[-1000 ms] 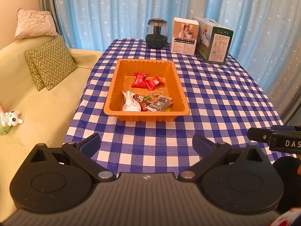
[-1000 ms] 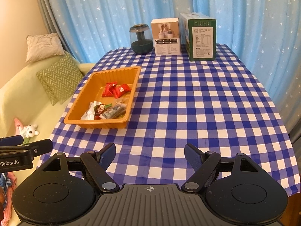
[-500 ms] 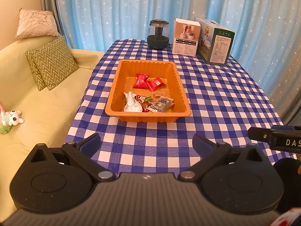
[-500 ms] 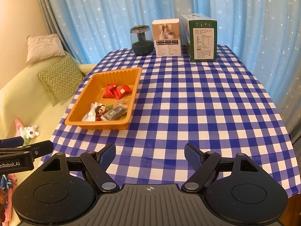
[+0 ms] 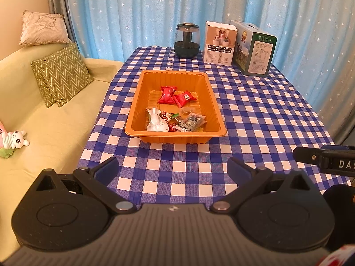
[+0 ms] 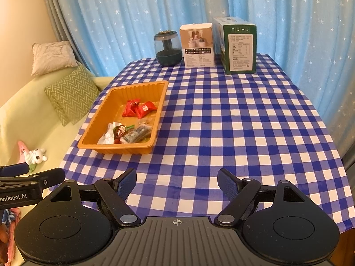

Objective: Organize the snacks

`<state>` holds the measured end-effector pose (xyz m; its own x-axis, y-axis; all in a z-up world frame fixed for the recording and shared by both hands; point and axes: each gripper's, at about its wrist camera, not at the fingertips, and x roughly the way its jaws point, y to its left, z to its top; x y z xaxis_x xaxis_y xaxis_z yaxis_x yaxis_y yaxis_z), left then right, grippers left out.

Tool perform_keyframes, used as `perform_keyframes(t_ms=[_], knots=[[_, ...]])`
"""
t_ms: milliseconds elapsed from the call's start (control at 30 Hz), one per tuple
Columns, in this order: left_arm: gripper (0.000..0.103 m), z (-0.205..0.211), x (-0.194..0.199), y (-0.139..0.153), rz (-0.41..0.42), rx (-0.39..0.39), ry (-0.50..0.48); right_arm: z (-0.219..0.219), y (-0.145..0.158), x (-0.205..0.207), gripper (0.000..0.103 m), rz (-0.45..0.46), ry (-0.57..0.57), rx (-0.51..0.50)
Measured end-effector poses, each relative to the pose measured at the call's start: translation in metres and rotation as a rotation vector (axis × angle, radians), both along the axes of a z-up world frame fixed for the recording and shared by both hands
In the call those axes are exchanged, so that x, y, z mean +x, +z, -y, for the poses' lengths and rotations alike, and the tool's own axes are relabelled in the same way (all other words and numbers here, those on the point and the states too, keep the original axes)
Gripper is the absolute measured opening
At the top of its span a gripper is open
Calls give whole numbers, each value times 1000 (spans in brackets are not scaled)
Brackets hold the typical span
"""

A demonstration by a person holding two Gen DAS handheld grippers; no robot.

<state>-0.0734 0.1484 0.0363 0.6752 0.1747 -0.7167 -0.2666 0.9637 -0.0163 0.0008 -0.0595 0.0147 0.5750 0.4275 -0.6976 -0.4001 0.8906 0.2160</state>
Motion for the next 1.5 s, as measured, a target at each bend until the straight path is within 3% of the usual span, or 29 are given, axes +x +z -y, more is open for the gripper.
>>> perform_keyframes(t_ms=[1500], knots=[[103,3,0,-2,1,1,1,1,-2,0,80,-3,0,4]])
